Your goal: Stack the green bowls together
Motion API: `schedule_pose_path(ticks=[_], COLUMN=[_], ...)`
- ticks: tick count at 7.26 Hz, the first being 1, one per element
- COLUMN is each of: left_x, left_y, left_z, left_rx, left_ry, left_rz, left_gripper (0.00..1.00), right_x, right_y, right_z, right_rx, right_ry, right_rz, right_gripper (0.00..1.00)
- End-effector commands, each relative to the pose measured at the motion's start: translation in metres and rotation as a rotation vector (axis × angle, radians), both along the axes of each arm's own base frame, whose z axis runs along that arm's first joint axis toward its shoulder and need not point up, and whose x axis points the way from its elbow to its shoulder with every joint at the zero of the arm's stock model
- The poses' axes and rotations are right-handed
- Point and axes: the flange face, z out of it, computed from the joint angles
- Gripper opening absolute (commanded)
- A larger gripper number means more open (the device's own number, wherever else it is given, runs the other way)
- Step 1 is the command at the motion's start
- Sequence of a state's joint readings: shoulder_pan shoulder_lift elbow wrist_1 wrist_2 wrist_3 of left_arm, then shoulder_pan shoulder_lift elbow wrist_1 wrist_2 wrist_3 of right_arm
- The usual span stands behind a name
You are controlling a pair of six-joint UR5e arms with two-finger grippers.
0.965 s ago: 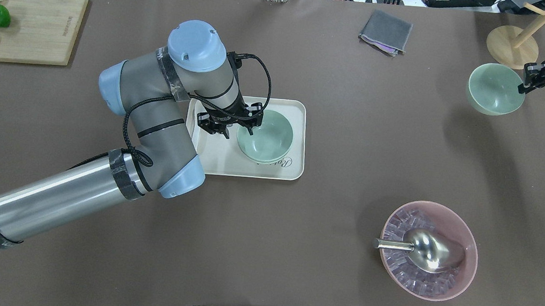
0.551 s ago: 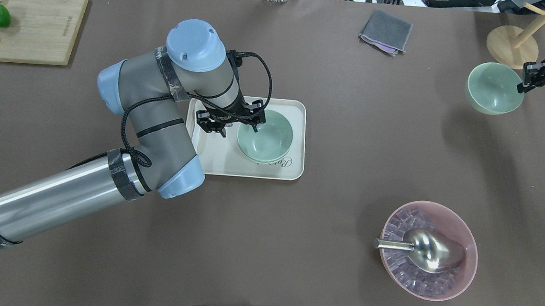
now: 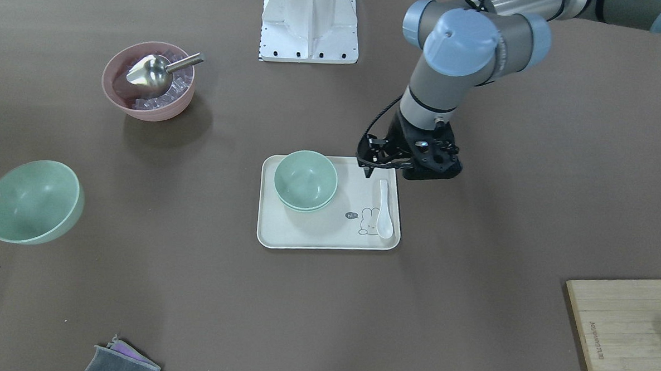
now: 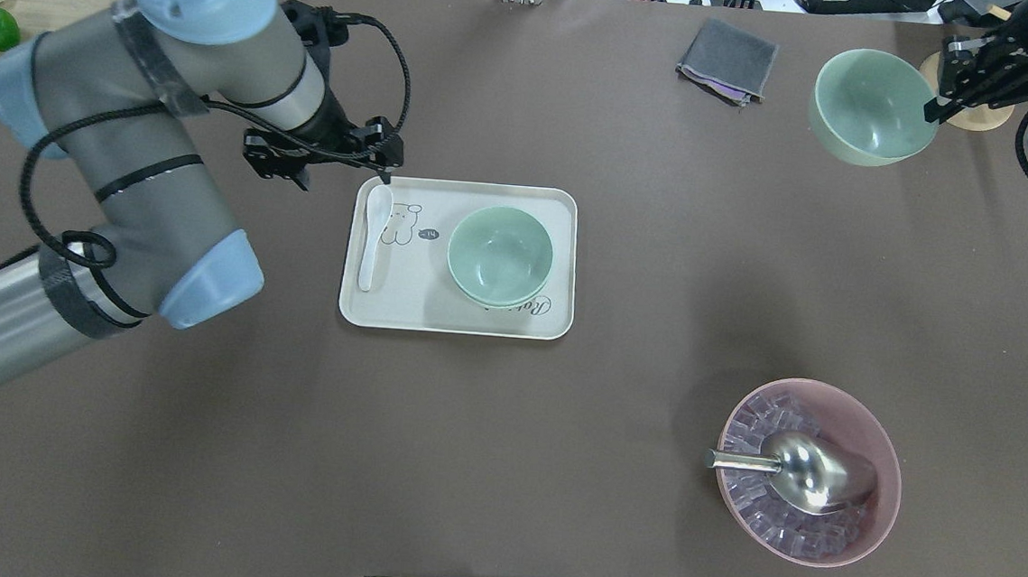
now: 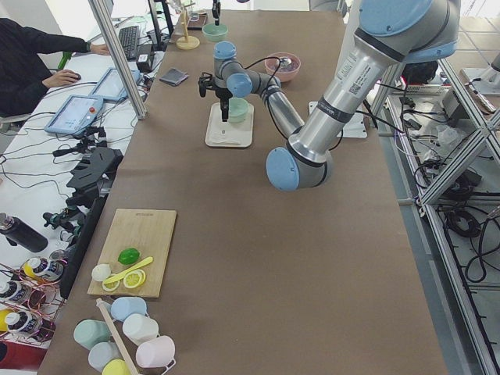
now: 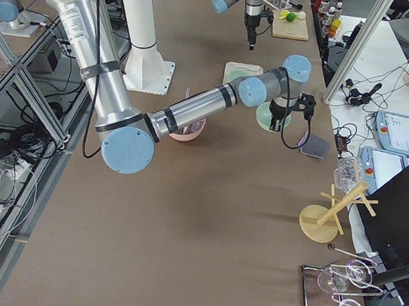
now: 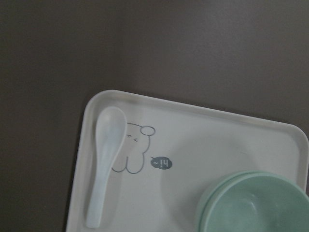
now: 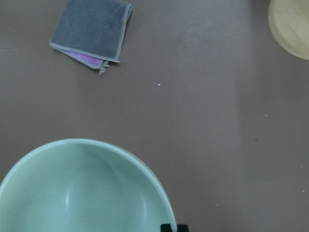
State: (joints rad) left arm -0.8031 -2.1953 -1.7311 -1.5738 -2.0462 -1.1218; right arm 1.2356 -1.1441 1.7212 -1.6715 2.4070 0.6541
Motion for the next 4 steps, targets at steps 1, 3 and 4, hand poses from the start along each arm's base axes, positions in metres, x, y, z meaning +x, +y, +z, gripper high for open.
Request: schedule_pose_path(ticks=[1,3,4], left_x=[-0.080,-0.129,-0.129], left_y=[-0.028,-0.043,-0.044], left_z=[0.062,0.087,0.091], left_rx=[0.064,0.052,0.047], left_ry=[-0.073,-0.056,-0.059], left_rz=[0.030,0.040,0.040], left_gripper=[0.98,0.98,0.98], right_x=[-0.064,-0.151,-0.191], right_y=[0.024,0.062,0.082], right_z=[-0.052,-0.107,-0.123], right_rx=[-0.019,-0.016,-0.014], right_ry=[-0.020,-0.011,0.003], right_rz=[-0.030,-0.048,-0.055], right_gripper=[0.00,0.00,0.00])
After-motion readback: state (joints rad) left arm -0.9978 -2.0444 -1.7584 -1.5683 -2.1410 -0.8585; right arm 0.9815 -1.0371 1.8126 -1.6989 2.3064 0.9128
